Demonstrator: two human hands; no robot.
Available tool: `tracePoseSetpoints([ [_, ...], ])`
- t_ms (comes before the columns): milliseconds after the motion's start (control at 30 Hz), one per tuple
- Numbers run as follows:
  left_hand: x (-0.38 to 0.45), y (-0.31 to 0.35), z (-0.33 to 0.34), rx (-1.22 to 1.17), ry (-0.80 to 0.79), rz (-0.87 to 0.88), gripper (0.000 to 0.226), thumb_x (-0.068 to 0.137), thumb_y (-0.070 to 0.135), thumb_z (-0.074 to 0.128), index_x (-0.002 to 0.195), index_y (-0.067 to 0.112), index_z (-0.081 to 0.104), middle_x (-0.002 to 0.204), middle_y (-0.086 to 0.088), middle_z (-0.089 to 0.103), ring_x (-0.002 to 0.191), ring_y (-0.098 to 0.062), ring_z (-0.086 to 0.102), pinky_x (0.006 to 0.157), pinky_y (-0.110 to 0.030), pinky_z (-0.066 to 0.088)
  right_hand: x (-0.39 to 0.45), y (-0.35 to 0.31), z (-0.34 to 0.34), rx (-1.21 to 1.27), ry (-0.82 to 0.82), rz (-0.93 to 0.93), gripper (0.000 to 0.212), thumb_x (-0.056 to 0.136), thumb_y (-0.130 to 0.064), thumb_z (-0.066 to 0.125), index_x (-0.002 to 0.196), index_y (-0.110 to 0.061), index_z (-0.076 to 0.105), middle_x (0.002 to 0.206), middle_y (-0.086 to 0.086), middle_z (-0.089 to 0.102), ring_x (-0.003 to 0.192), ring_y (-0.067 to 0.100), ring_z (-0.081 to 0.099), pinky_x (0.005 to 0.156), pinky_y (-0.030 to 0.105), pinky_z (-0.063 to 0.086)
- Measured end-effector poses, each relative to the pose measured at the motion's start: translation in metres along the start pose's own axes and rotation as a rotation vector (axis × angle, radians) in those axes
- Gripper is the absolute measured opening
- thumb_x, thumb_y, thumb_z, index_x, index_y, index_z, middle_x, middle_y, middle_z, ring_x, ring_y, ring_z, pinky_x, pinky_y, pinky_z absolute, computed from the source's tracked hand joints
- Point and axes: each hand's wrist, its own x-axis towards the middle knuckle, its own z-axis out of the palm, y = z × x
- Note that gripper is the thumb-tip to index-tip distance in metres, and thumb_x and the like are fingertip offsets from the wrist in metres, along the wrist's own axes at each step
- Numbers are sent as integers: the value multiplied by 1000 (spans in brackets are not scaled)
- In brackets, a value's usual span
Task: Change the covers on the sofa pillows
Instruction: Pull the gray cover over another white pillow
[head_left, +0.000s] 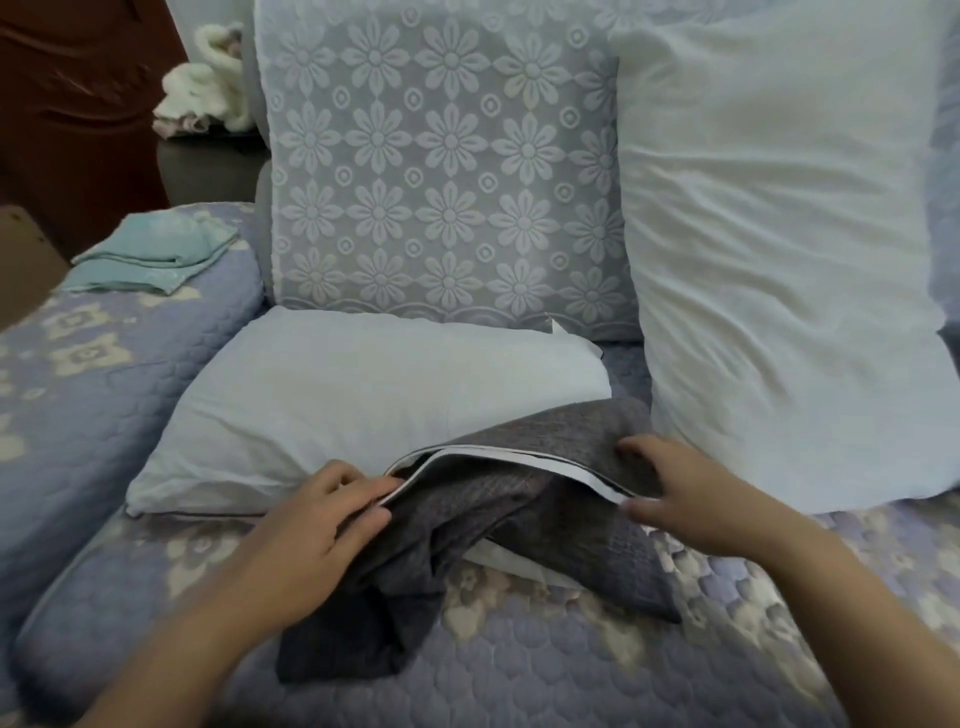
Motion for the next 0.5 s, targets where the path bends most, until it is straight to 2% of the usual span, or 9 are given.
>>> tracePoseSetpoints([
  [33,-2,-3,3,9,34,-9,52,96,67,35,121,36,69,110,23,49,92,-1,56,84,-19,43,5,3,9,-79,-5,30,62,89,-39,66,144,-29,39,138,-1,49,122,20,52,98,31,43],
  [100,-6,-8,9,40,33,-43,66,96,72,26,107,30,76,115,20,55,98,-4,58,91,-26,44,14,9,19,-147,97,78,49,91,-33,61,136,-27,44,134,2,53,118,25,55,91,35,45],
  [167,-6,-7,7,-19,-18,-149,65,96,72,27,90,29,75,103,22,65,95,1,62,90,-34,49,20,12,20,-123,240,111,41,90,-26,60,130,-21,51,127,8,60,111,30,56,89,39,48],
  [233,-1,-5,4,-57,86,-191,59,97,64,34,71,22,65,78,11,65,77,-4,62,77,-41,52,24,18,24,-98,256,141,64,85,-26,64,145,-19,41,134,12,54,118,34,52,95,41,46],
  [300,4,-1,-4,-62,293,-170,44,95,49,53,68,17,66,71,7,63,70,-8,60,72,-41,50,25,21,34,-5,115,176,97,82,-29,69,159,-19,12,149,15,39,129,35,46,104,40,42],
  [367,11,4,-13,-102,455,-157,14,90,22,73,77,17,73,80,8,67,77,-6,62,79,-28,50,24,22,45,174,7,244,112,79,-30,71,159,-25,-7,152,17,38,126,34,52,103,39,44],
  [400,14,7,-19,-130,468,-153,8,86,10,77,81,17,74,85,9,67,83,-4,62,81,-18,47,25,25,51,212,24,286,112,79,-31,69,159,-25,-9,147,19,44,120,35,56,100,40,47],
  [467,16,11,-28,-172,399,-153,22,81,0,77,86,20,73,91,11,67,92,2,60,81,-4,39,27,35,56,176,144,374,98,85,-27,63,159,-16,0,138,21,52,116,38,56,96,39,47],
  [500,14,13,-33,-188,352,-150,27,81,-2,76,89,24,73,93,11,67,94,4,59,81,-2,38,26,37,56,169,191,397,86,87,-25,61,157,-13,12,133,21,54,115,38,55,94,40,48],
])
